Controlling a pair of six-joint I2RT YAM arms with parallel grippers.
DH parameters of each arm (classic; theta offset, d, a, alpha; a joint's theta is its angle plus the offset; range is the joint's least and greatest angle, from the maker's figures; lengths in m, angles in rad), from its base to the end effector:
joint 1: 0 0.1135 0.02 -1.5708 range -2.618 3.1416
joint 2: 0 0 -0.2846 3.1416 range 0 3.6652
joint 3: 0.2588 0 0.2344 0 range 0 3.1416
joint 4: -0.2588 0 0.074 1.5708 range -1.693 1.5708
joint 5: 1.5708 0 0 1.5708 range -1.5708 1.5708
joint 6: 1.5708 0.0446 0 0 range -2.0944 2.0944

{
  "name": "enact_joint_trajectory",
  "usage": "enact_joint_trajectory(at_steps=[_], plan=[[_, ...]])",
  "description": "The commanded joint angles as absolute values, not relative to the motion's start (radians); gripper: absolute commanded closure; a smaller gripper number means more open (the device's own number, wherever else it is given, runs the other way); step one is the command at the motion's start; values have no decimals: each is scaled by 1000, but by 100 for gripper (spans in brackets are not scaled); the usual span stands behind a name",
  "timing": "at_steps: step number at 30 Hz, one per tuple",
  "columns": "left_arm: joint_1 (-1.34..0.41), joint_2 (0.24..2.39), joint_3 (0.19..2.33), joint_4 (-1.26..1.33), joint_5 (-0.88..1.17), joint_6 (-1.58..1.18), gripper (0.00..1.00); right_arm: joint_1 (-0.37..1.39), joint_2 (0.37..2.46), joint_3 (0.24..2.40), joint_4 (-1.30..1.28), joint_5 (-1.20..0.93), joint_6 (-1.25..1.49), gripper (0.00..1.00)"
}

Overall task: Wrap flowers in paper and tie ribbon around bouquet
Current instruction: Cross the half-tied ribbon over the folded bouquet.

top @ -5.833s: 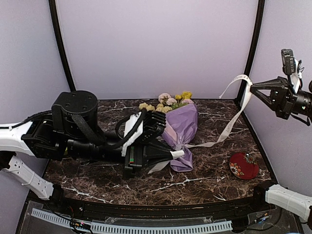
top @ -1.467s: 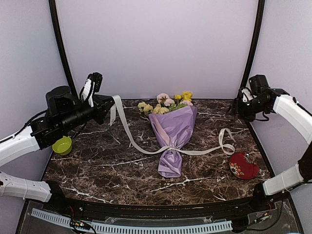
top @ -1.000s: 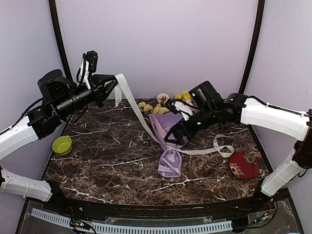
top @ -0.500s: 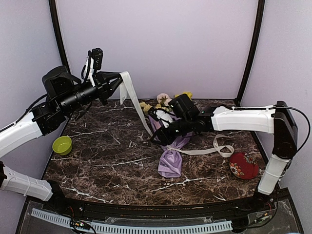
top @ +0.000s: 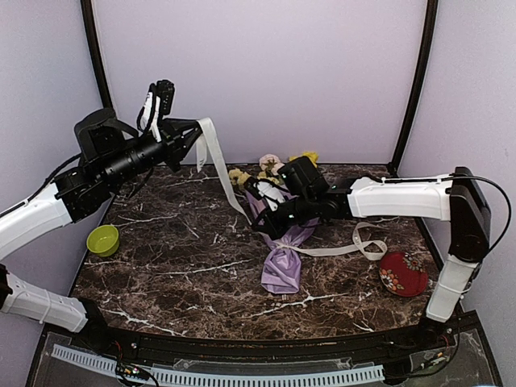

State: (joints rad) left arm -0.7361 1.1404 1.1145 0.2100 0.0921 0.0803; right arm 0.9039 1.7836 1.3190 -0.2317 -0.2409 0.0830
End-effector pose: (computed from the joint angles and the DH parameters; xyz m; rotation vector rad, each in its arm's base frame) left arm 0.1794 -0.1680 0.4479 0.6326 1.2652 -0.6090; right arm 0.2388 0.3205 0.2685 -1.0665 2.1155 0.7758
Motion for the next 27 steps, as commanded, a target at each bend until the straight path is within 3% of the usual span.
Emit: enact_joint_trajectory(at_steps=[1, 7, 14, 17, 19, 21, 27], plan=[[-727, 1178, 1168, 101, -80, 88, 100, 898, 1709, 1280, -205, -331, 37, 100], [-687, 1315, 1118, -74, -231, 54, 100, 884, 1675, 1240, -238, -430, -21, 100], [-688, 1324, 836, 63, -22, -85, 100, 868, 1665, 1204, -225, -434, -11, 100], [-688, 1273, 861, 57, -15, -93, 100, 871, 1691, 1234, -236, -403, -10, 100], [-687, 1242, 947, 8, -14, -86, 100, 873, 1710, 1256, -234, -390, -10, 94], [-689, 1220, 1073, -33, 34, -77, 100, 876, 1718, 1272, -217, -374, -6, 83], [-750, 1141, 1155, 62, 227, -14, 100, 879, 1695, 1266, -132, -327, 19, 21]])
